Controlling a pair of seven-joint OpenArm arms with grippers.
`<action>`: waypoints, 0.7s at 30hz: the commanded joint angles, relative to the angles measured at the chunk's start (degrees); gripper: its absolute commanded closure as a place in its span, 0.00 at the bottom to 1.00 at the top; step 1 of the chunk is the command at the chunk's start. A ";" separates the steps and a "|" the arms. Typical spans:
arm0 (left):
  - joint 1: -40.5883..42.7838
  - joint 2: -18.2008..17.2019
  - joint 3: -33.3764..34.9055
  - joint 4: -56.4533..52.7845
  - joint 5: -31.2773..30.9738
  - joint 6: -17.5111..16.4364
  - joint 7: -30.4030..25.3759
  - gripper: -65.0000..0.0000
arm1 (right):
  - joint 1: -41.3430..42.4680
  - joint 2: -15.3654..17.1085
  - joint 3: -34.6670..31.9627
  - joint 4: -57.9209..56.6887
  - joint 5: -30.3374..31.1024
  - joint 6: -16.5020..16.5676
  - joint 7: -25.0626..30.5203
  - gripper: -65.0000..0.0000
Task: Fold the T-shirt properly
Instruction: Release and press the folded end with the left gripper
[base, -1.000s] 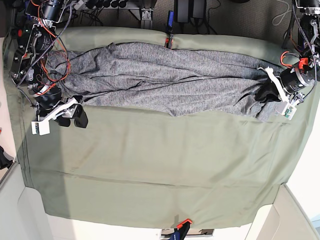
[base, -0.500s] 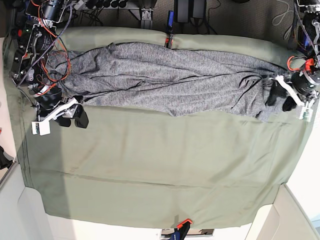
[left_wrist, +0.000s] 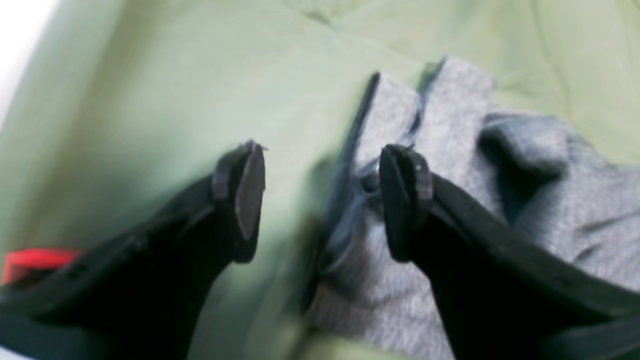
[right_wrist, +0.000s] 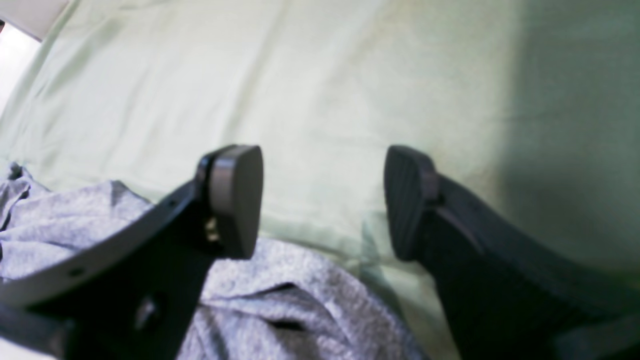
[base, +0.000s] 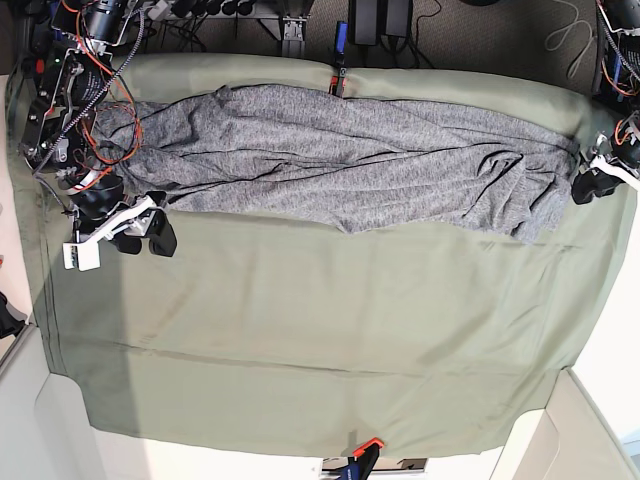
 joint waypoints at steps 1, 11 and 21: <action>-1.44 -1.70 -0.46 -1.55 -3.08 -1.92 0.00 0.41 | 0.79 0.35 0.07 1.01 0.96 0.46 1.11 0.42; -5.81 -3.32 0.33 -11.78 -23.04 -5.65 17.42 0.41 | 0.46 0.35 0.07 1.01 0.98 0.44 0.98 0.42; -5.86 -4.26 9.92 -11.91 -23.08 -5.65 17.86 0.41 | 0.46 0.35 0.07 1.01 0.98 0.44 0.90 0.42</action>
